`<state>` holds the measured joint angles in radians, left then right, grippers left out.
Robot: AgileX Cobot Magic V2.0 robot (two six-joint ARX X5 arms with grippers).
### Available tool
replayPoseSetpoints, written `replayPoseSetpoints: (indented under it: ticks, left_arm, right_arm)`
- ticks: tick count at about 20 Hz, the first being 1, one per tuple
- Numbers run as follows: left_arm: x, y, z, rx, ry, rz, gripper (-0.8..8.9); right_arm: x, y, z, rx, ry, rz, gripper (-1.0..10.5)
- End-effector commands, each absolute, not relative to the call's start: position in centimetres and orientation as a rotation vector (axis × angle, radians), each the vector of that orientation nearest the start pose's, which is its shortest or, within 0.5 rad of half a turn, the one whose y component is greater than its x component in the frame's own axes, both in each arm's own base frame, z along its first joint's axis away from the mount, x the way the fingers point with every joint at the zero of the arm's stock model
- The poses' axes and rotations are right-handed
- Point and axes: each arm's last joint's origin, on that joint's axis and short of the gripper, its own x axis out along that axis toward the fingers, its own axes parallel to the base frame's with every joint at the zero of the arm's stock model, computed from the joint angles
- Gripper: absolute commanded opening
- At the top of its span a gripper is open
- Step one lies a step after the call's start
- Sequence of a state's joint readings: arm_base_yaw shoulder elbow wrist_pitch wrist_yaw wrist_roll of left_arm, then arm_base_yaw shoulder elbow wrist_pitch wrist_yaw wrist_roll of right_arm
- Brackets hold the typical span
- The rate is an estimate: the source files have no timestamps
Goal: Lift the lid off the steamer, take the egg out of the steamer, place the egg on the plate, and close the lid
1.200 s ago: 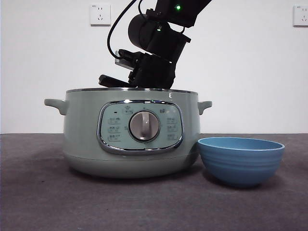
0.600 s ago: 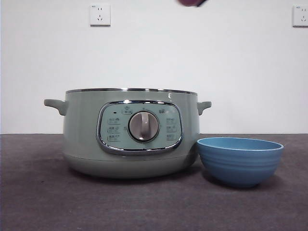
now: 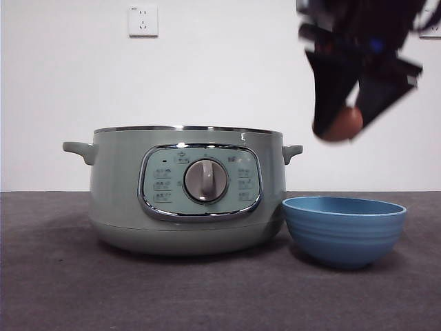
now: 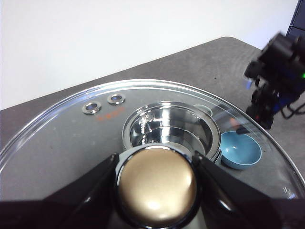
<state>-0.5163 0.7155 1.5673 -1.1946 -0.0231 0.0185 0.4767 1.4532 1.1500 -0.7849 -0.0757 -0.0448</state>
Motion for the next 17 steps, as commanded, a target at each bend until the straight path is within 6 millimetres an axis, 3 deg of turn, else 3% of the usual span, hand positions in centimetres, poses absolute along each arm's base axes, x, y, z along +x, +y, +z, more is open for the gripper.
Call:
replayPoseSetpoints:
  ticks: [1, 5, 11, 17]
  left_arm:
    - [2.2, -1.2, 47.6, 0.103, 0.260, -0.496, -0.09]
    - [2.7, -1.4, 47.6, 0.107, 0.275, -0.497, -0.09]
    - [3.3, -1.8, 47.5, 0.113, 0.297, -0.497, -0.09]
    - [3.3, -1.8, 47.5, 0.111, 0.298, -0.496, -0.09]
  right_arm:
    - [24.9, 13.1, 24.0, -0.256, 1.083, 0.523, -0.2]
    - [24.9, 13.2, 20.9, -0.238, 1.091, 0.554, -0.2]
    - [26.1, 14.0, 17.9, -0.246, 1.148, 0.560, -0.2]
    - [26.6, 14.2, 16.4, -0.255, 1.192, 0.558, -0.2]
